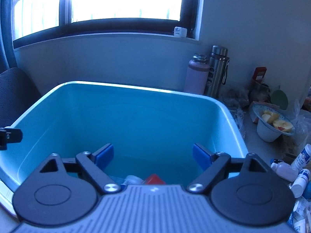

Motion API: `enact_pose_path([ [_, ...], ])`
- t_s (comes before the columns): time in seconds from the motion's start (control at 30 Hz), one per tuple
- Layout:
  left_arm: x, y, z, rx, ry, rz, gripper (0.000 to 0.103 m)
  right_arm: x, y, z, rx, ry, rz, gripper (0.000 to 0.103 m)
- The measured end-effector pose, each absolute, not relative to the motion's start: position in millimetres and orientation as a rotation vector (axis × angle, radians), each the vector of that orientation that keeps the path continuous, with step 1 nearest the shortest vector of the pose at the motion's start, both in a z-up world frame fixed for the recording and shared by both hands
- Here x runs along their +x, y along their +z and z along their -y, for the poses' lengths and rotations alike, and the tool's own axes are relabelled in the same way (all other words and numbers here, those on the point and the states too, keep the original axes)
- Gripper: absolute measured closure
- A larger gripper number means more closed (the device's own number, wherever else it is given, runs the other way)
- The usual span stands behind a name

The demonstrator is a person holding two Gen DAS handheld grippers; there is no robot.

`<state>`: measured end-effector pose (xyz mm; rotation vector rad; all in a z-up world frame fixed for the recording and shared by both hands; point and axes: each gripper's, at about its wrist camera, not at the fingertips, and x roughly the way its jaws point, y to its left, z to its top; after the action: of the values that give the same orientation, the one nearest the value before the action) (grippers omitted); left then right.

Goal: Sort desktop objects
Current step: 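Open the right tool to drop the red canister into the bin, then raise the open right tool out of the bin and back away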

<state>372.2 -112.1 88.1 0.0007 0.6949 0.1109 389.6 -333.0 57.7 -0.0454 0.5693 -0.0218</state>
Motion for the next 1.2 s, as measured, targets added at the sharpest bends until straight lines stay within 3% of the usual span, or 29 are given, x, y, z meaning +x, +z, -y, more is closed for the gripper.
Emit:
enact_pose_path([
  [0.8, 274.3, 119.9, 51.1, -0.021, 0.021, -0.573, 0.022, 292.5, 104.1, 277.7, -0.010, -0.096, -0.342, 0.009],
  [1.2, 205.7, 110.1, -15.9, -0.037, -0.022, -0.603, 0.022, 220.9, 91.3, 229.1, 0.018, -0.175, -0.395, 0.008],
])
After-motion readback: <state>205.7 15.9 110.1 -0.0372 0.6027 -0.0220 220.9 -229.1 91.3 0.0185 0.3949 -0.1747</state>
